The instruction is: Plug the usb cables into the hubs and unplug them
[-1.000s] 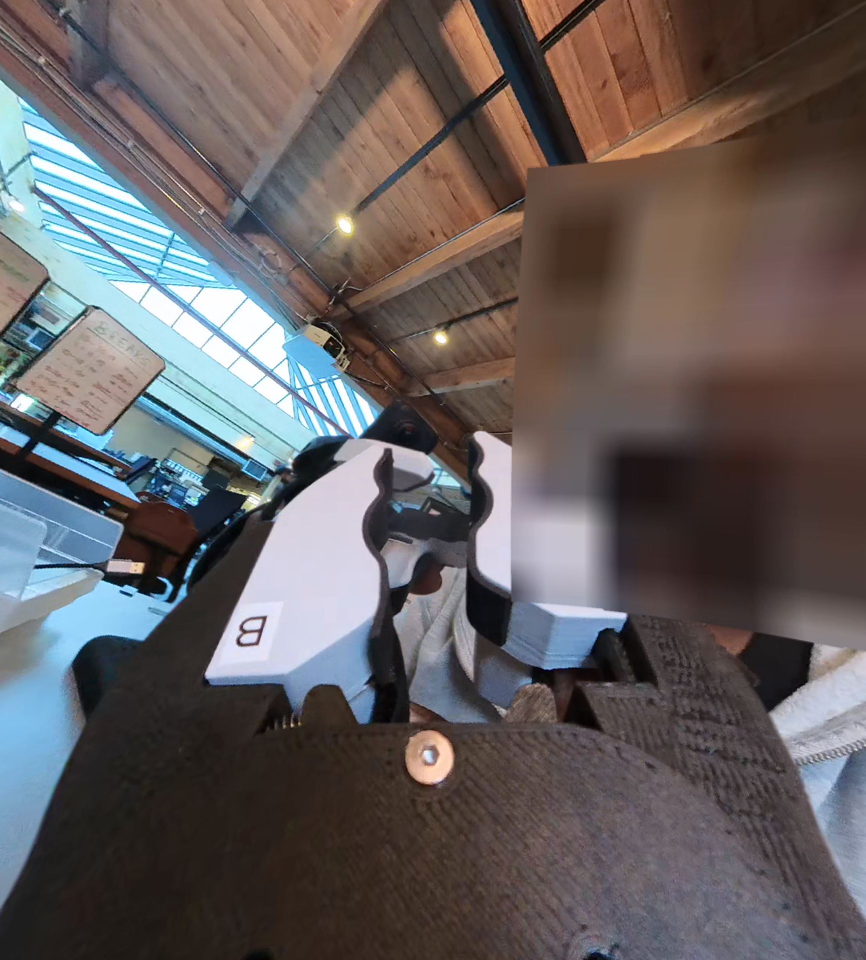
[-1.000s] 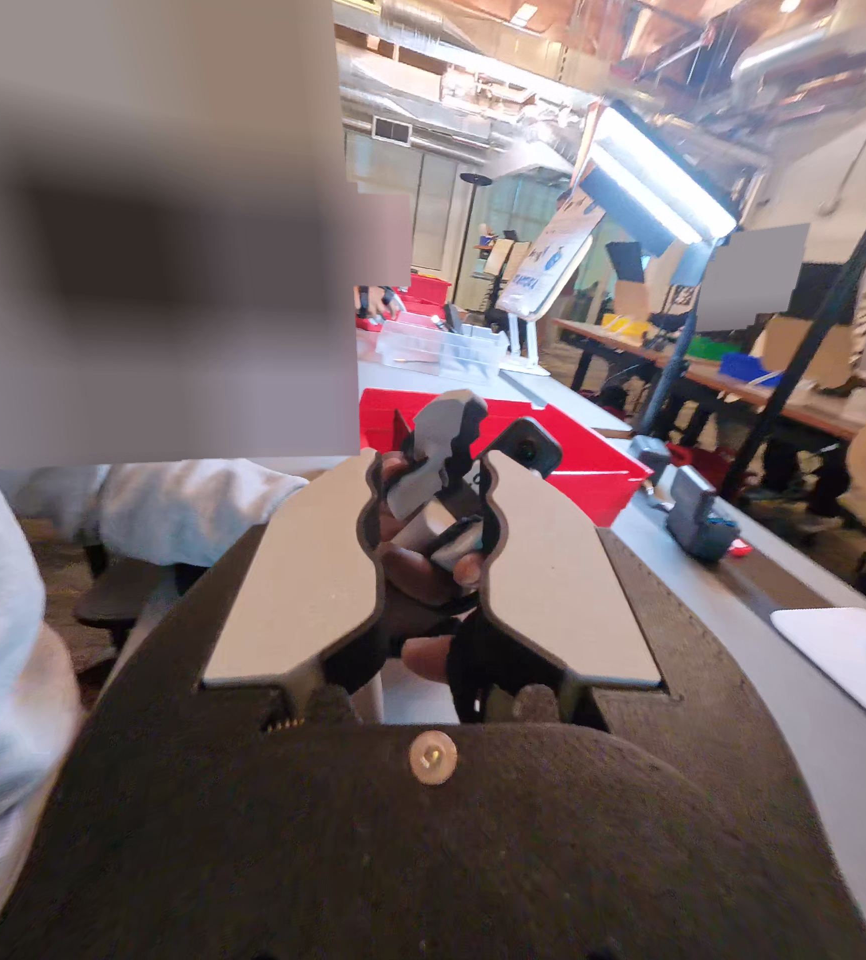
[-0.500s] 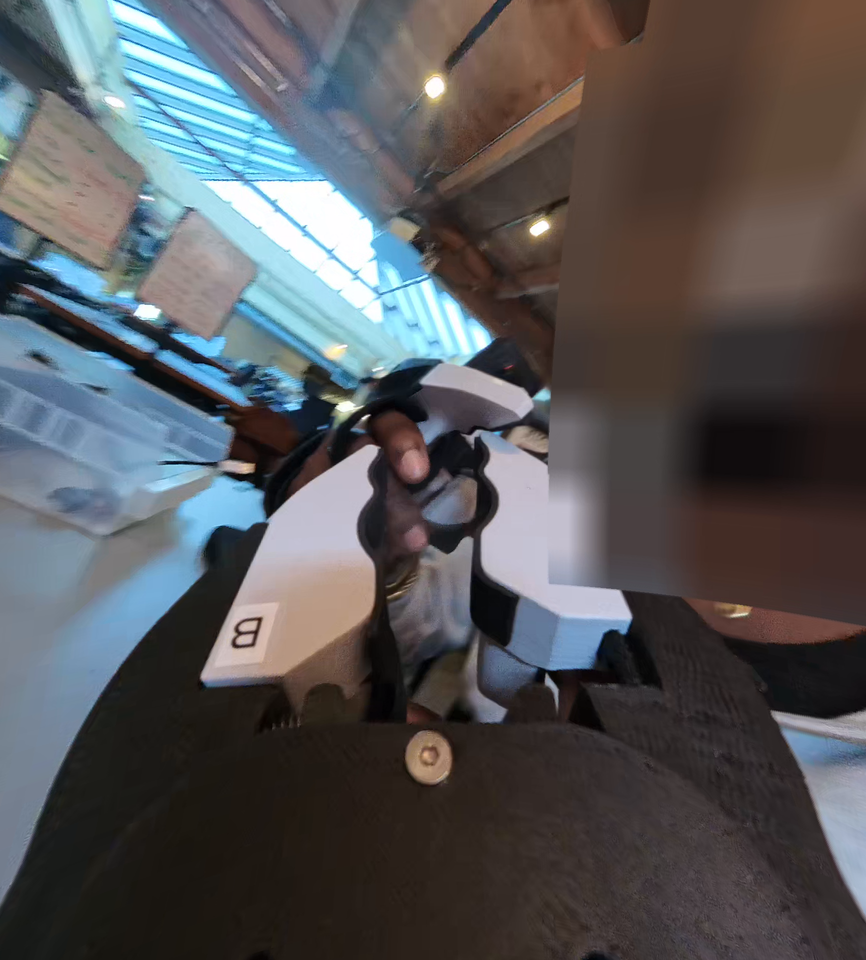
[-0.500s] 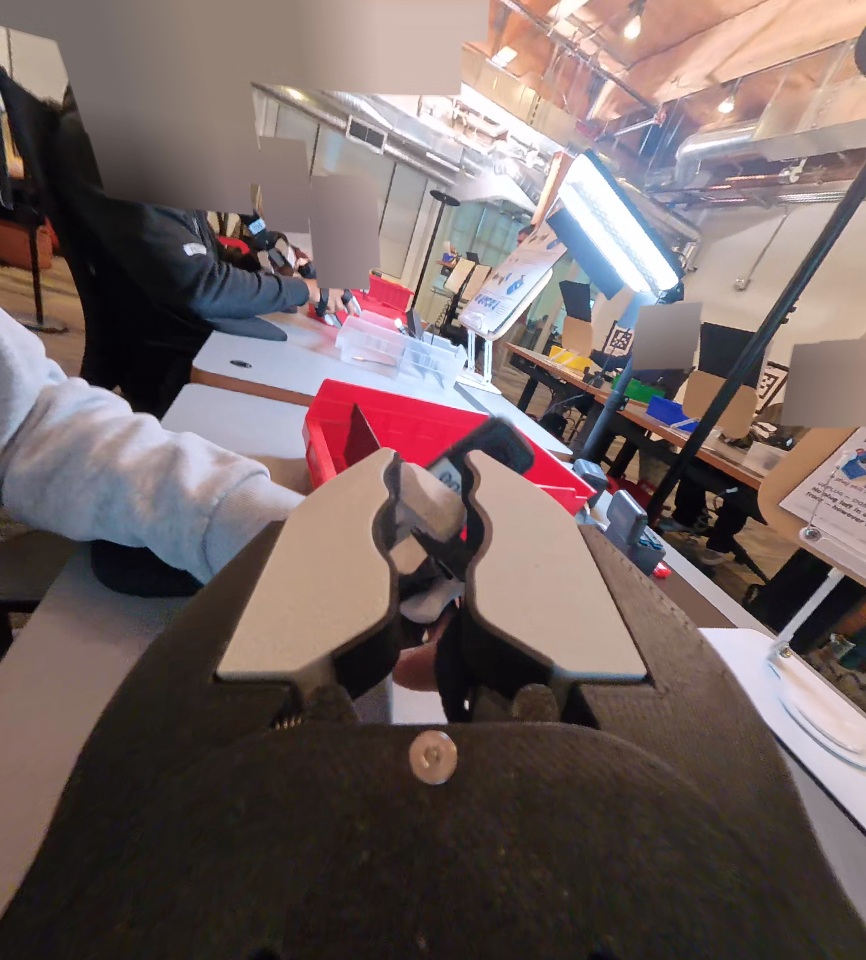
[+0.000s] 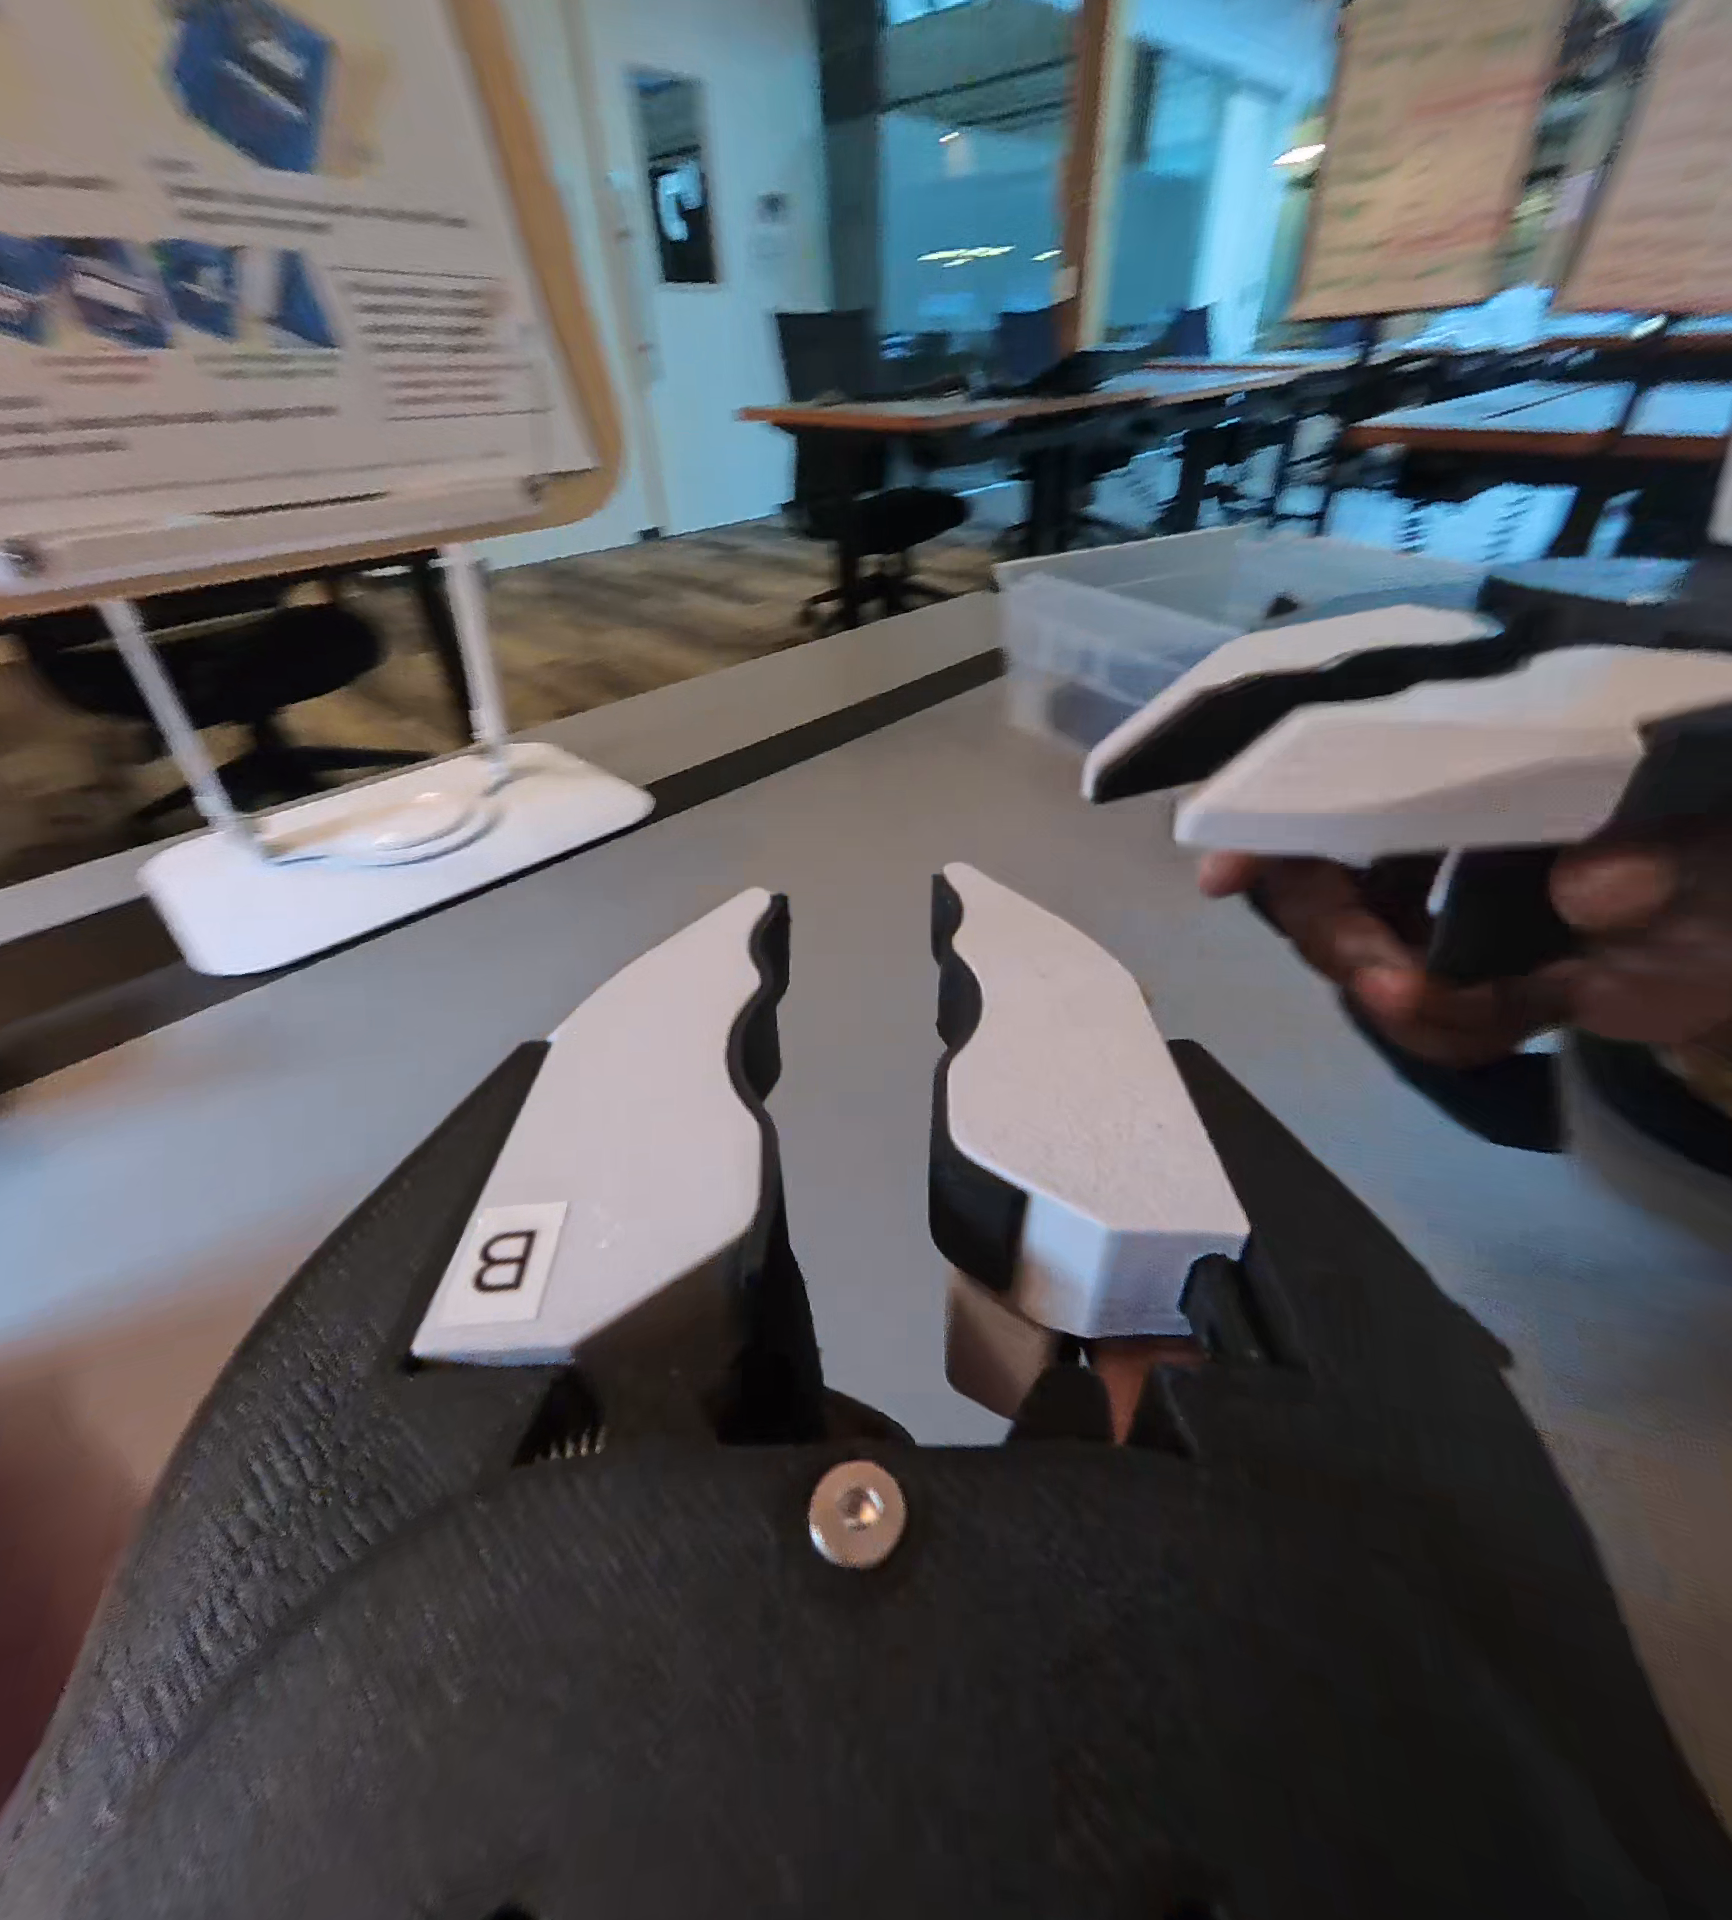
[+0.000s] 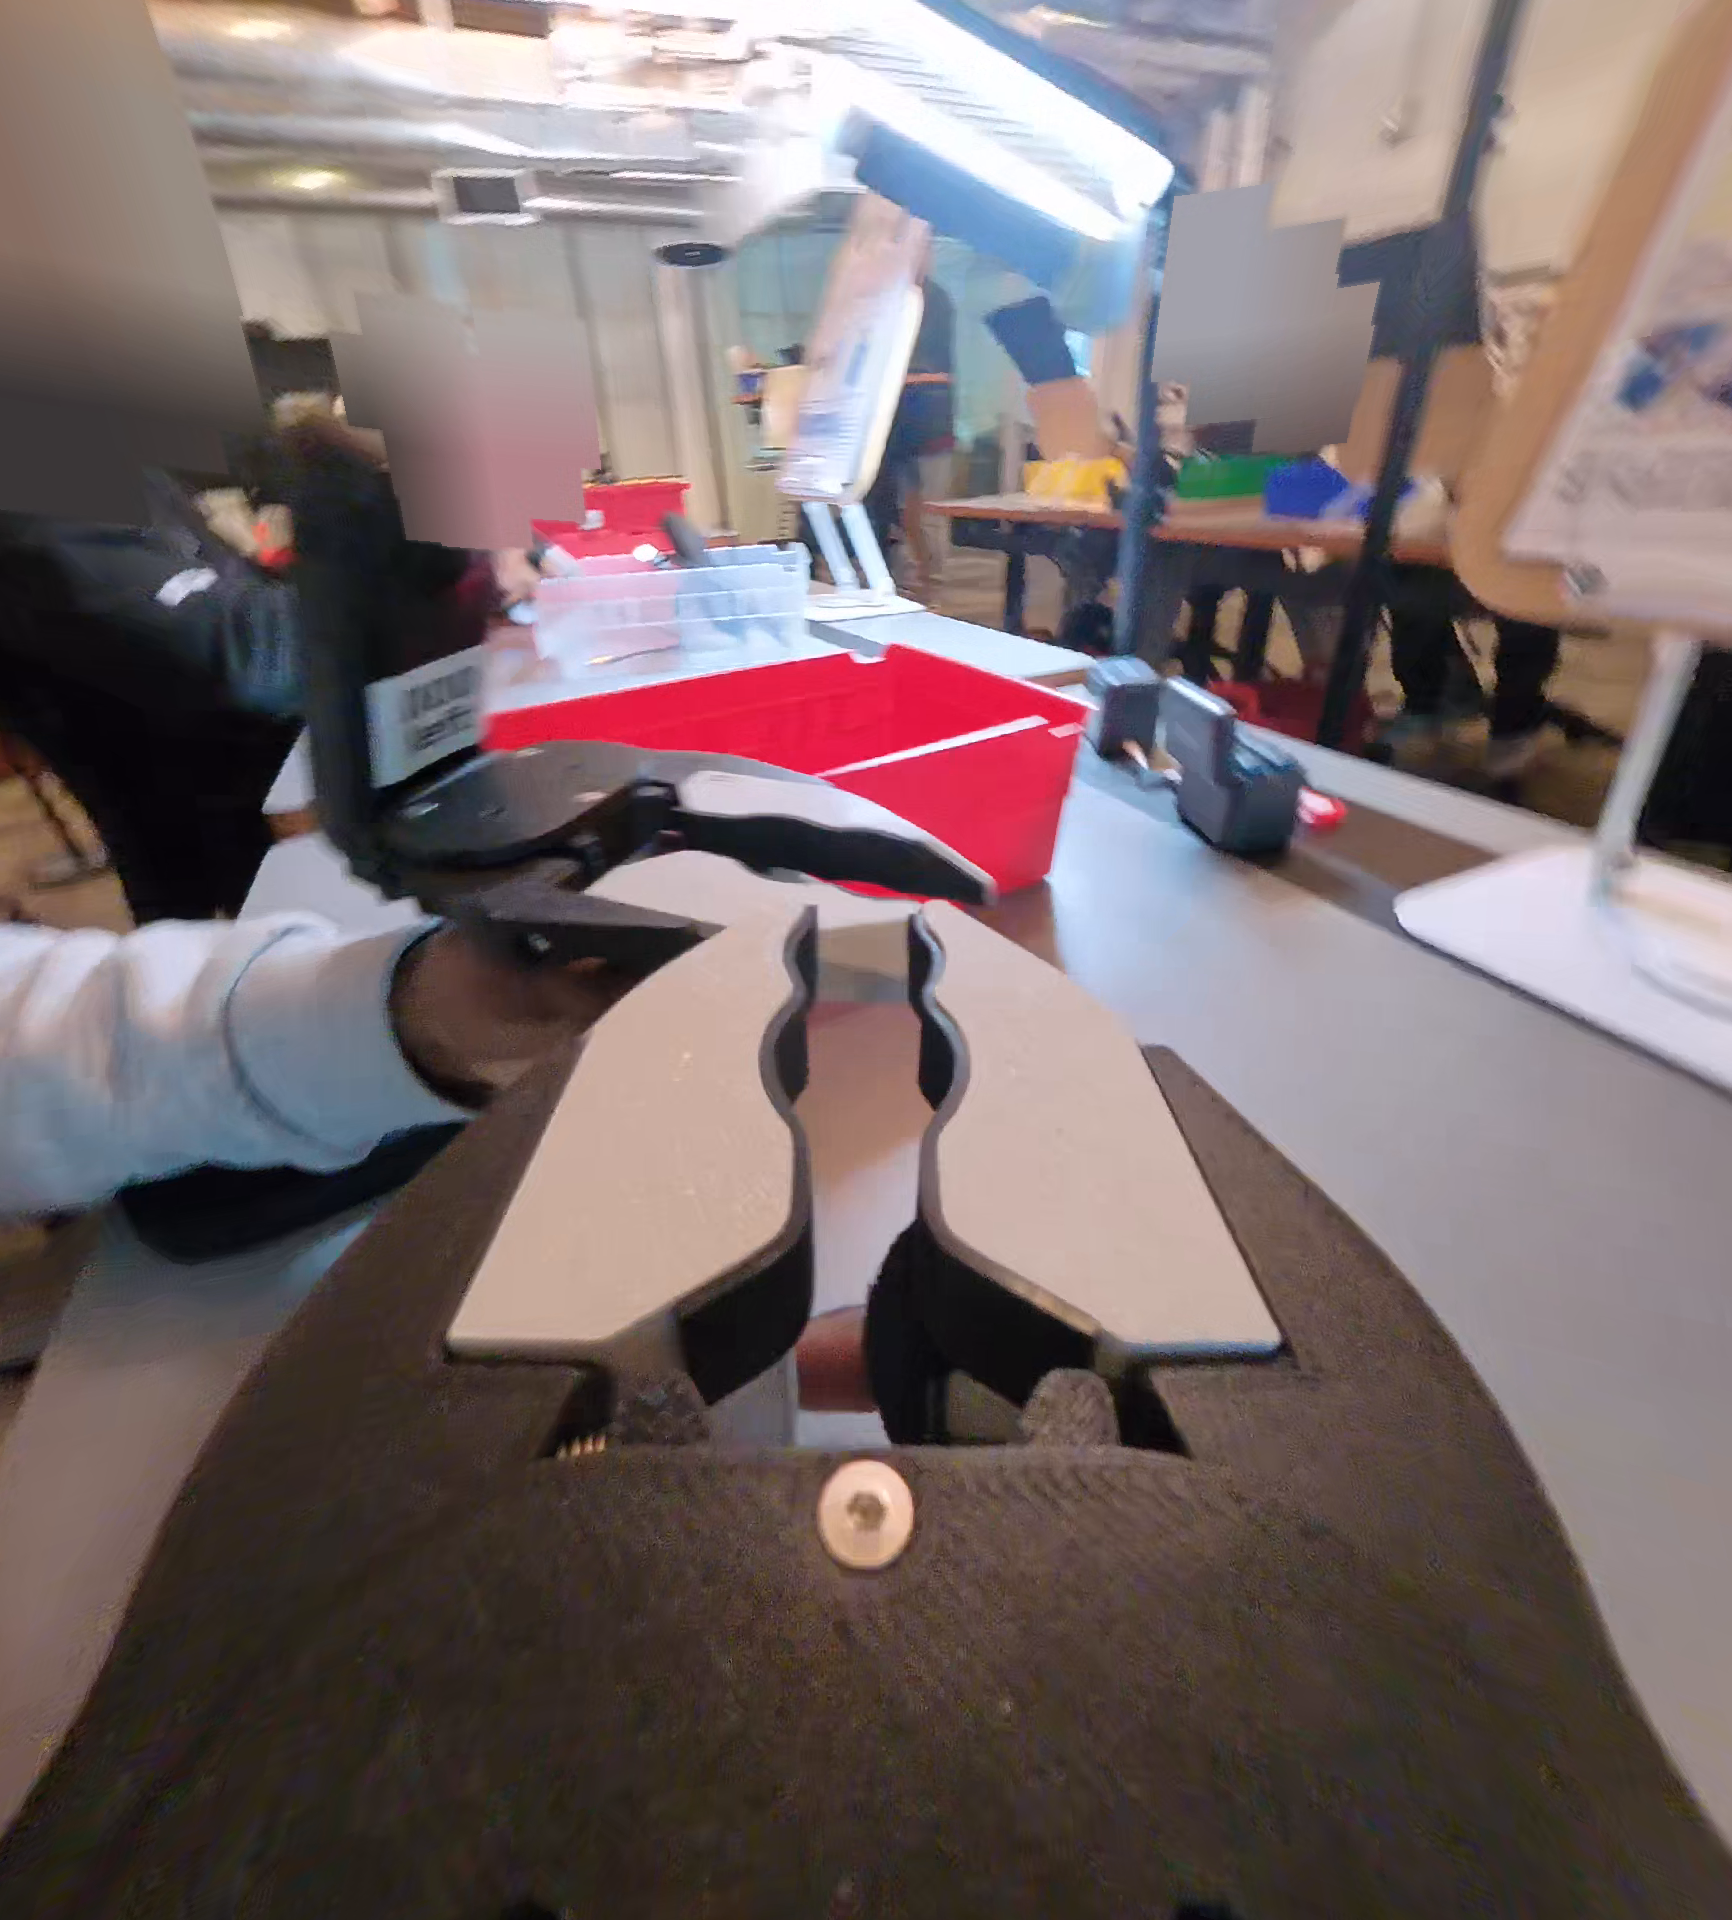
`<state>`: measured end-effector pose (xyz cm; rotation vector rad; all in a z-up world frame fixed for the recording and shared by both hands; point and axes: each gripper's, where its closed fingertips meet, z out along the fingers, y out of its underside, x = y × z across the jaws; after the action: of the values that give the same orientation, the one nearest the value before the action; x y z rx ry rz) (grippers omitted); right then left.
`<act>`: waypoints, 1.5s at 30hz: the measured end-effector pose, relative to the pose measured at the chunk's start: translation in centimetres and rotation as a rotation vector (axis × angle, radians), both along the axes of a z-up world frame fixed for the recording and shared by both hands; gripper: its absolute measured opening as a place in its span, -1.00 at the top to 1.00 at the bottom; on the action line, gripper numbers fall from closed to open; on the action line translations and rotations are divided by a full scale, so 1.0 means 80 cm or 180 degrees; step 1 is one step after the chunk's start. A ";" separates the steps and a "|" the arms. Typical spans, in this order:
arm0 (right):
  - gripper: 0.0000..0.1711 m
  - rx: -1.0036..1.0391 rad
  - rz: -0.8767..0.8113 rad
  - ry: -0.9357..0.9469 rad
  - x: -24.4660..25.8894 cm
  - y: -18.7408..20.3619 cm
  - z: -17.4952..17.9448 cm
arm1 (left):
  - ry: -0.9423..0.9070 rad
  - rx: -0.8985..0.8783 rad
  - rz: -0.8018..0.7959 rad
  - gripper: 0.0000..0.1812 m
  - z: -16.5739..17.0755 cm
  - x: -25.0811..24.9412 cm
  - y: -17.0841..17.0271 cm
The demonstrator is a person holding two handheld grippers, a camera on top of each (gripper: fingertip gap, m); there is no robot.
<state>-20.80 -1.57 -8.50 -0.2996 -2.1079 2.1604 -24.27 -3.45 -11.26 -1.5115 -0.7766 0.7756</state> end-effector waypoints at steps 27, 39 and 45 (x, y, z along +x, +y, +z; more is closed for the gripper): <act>1.00 0.0090 -0.0014 -0.0509 -0.038 0.002 -0.038 | 0.0130 -0.0233 -0.0348 0.80 0.003 0.022 0.029; 1.00 0.0101 0.0261 -0.0249 -0.016 -0.001 -0.030 | 0.0176 -0.0219 -0.0540 0.79 0.009 0.032 0.037; 1.00 0.0126 0.0184 -0.0235 -0.016 -0.002 -0.031 | 0.0212 -0.0218 -0.0571 0.83 0.007 0.033 0.038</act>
<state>-22.11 -1.75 -10.95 -0.3235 -2.2227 2.1682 -21.64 -0.45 -10.66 -1.5846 -0.5609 0.7201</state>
